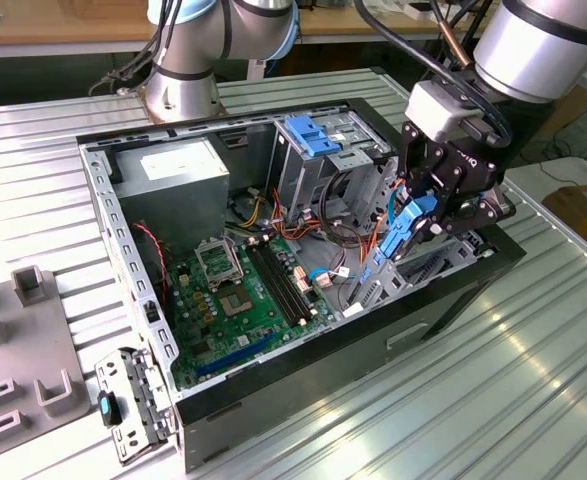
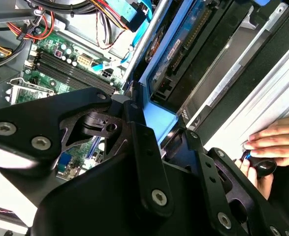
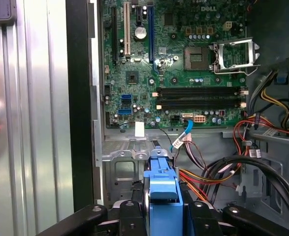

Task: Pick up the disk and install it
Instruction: 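Insert the disk into the insertion slot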

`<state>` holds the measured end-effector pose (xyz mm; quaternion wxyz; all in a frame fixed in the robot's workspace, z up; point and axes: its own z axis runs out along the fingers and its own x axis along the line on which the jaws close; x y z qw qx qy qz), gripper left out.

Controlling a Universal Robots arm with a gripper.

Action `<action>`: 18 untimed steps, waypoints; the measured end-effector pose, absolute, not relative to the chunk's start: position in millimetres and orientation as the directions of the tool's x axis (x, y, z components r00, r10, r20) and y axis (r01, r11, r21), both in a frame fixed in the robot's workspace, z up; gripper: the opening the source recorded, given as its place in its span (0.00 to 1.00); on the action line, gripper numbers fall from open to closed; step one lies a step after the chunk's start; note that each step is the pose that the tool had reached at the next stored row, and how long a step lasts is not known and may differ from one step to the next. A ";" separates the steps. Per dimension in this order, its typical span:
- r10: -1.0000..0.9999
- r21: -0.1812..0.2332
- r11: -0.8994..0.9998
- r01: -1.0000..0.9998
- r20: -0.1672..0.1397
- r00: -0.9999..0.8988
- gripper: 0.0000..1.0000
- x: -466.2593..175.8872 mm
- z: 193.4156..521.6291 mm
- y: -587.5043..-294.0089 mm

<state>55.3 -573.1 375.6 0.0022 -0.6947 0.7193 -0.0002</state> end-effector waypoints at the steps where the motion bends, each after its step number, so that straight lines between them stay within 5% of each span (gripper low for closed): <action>1: -0.999 -0.003 0.035 -0.999 -0.003 -0.035 0.38 55.3 375.5 -573.2; 4: -0.999 -0.003 0.035 -0.999 -0.003 -0.035 0.44 55.3 375.4 -573.1; 18: -0.999 -0.003 0.035 -0.999 -0.003 -0.035 0.44 56.4 375.6 -569.9</action>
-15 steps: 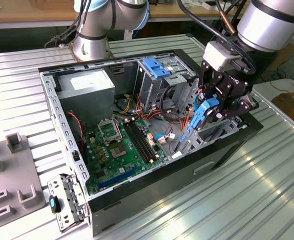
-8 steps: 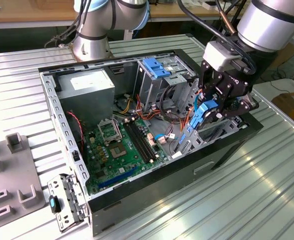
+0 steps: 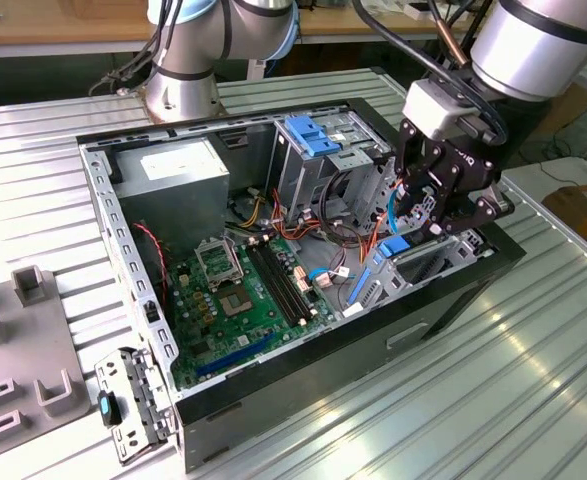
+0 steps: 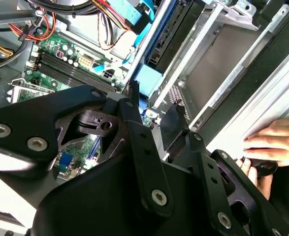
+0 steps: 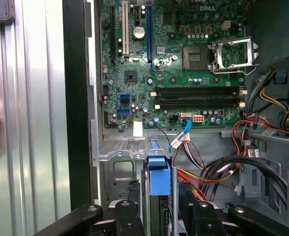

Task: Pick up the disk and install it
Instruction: 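Insert the disk into the insertion slot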

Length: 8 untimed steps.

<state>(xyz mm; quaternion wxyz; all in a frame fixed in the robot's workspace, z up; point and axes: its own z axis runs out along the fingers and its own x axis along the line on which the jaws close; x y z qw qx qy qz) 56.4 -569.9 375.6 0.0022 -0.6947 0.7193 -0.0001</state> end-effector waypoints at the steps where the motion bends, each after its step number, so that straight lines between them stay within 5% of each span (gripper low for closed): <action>1: -0.999 -0.003 0.035 -0.999 -0.003 -0.035 0.43 58.3 375.6 -569.8; 5: -0.999 -0.003 0.035 -0.999 -0.003 -0.035 0.11 92.3 374.7 -569.5; 8: -0.999 -0.003 0.035 -0.999 -0.003 -0.035 0.11 102.9 374.0 -569.5</action>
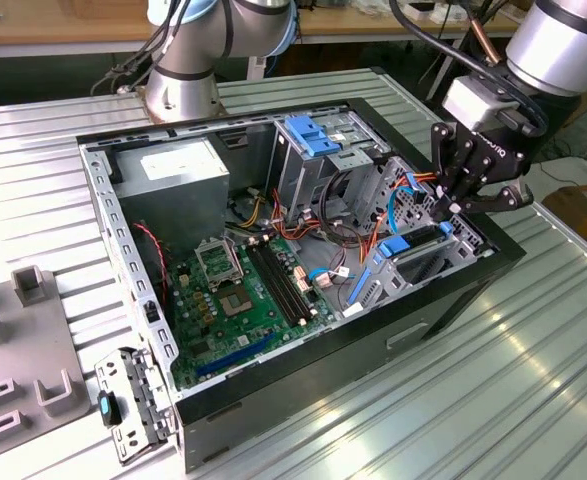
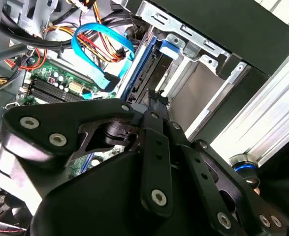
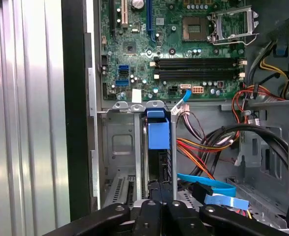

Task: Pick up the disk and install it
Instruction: 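Insert the disk into the insertion slot, then insert the first disk wire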

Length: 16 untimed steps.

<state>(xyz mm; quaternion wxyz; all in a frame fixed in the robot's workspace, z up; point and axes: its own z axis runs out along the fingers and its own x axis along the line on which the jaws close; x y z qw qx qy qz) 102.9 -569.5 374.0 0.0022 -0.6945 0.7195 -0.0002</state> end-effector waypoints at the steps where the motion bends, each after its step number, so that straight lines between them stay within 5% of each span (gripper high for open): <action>1: -0.999 -0.003 0.035 -0.999 -0.003 -0.035 0.11 102.9 374.0 -569.5; 16: -0.999 -0.003 -0.034 -0.999 0.006 0.034 0.11 138.1 373.7 -565.9</action>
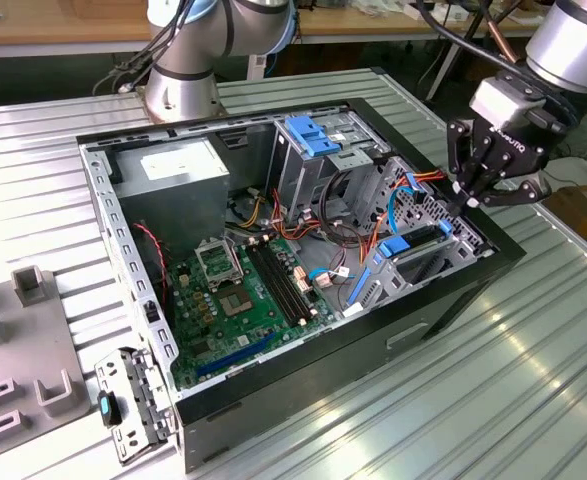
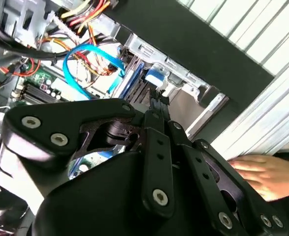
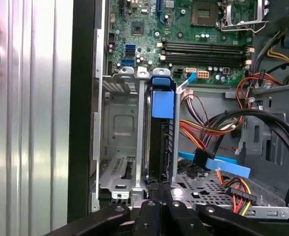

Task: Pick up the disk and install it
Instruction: 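Insert the first disk wire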

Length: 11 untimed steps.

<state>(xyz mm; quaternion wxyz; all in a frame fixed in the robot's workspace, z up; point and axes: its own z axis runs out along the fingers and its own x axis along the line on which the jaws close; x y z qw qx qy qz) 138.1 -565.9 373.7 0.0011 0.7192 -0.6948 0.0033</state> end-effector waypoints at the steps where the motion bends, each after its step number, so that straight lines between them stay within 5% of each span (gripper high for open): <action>1: -0.999 -0.003 -0.034 -0.999 0.023 0.034 0.11 140.5 374.2 -559.1; 11: -0.983 -0.003 -0.179 -0.984 0.027 0.179 0.11 143.2 374.9 -544.5</action>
